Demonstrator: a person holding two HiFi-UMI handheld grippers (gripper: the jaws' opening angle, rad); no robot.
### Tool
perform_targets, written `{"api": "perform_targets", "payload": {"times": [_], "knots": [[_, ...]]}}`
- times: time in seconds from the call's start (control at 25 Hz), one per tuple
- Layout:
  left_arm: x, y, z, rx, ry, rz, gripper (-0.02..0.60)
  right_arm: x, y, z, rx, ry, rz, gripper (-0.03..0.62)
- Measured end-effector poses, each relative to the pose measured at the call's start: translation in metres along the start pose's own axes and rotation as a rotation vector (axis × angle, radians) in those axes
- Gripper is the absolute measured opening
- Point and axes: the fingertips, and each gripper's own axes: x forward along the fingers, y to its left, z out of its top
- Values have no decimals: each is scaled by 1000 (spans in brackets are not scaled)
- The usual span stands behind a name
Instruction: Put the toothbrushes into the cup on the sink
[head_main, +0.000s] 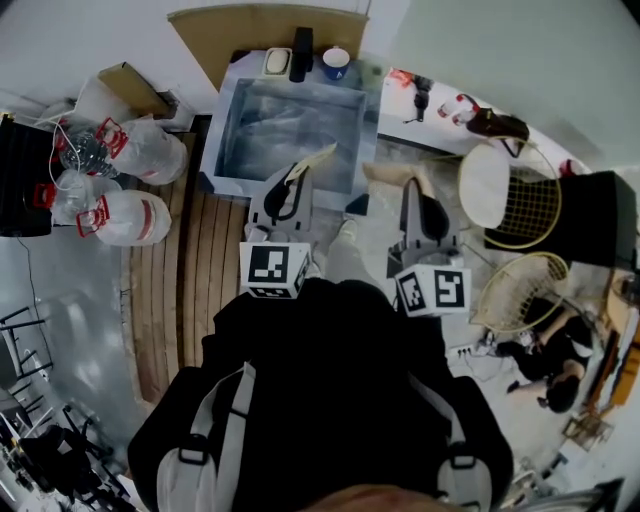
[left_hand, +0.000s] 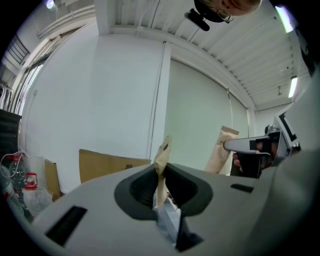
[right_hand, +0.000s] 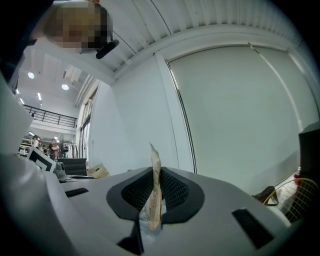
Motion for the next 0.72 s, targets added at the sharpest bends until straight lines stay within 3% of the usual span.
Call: {"api": "perform_targets", "payload": {"times": [0.72], "knots": [[153,19,22,33,56,87,43,114,-85,1,33,31,57,39]]}}
